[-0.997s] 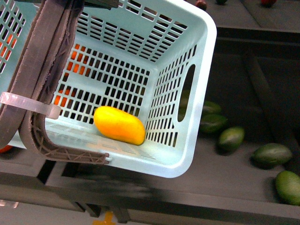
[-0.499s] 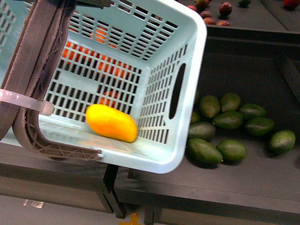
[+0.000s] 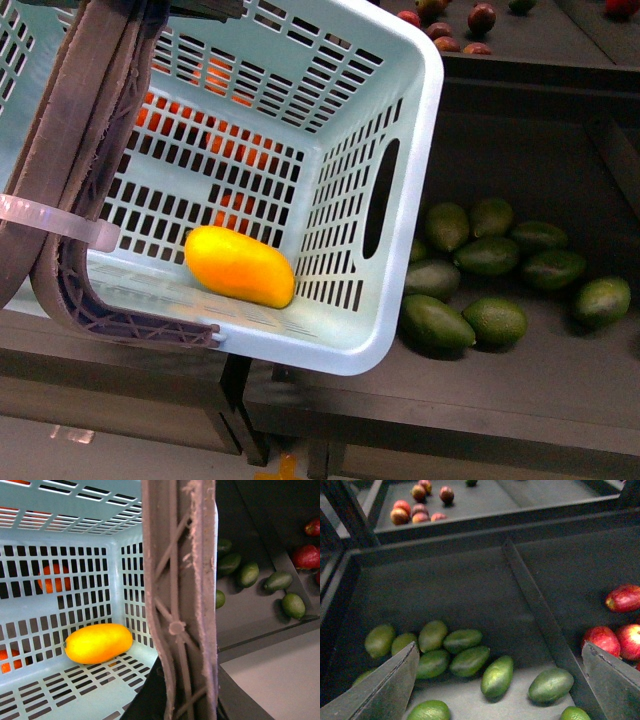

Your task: Pick mango and avocado into basket

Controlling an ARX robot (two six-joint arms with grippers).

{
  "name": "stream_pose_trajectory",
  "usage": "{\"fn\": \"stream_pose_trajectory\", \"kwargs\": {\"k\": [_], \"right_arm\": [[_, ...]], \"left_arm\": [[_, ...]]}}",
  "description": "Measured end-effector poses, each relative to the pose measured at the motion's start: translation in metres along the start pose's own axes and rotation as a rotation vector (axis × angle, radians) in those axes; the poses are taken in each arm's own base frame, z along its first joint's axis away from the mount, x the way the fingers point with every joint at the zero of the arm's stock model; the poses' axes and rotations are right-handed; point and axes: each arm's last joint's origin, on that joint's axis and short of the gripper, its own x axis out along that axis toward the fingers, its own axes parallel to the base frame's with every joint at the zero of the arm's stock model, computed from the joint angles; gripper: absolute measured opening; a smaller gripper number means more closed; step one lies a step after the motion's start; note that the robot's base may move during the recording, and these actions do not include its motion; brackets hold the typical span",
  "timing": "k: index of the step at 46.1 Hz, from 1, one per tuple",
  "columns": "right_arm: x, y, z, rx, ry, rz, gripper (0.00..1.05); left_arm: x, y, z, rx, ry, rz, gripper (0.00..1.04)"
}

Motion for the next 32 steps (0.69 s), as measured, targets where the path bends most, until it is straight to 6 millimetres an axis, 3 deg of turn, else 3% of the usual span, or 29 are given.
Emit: {"fn": "stream_pose_trajectory", "kwargs": {"k": [6,15,23,32], "right_arm": [[0.046,0.003,-0.022,-0.087,0.138,0.063,0.97],[0.108,0.007,-0.07,-0.24,0.287,0.176,0.97],[0.144,0.001,-0.113,-0.313,0.384,0.256,0.97],[0.171,-0.015,-0.14,-0.372,0.465,0.288,0.97]], "left_arm": [[0.0,0.0,0.0,0.002,0.001,-0.005,0.07],[0.0,-0.001,0.0,-0.001,0.004,-0.026,0.07],[0.0,-0.001,0.0,0.001,0.003,-0.017,0.07],[0.0,-0.001,0.0,0.0,0.001,-0.007,0.07]]}}
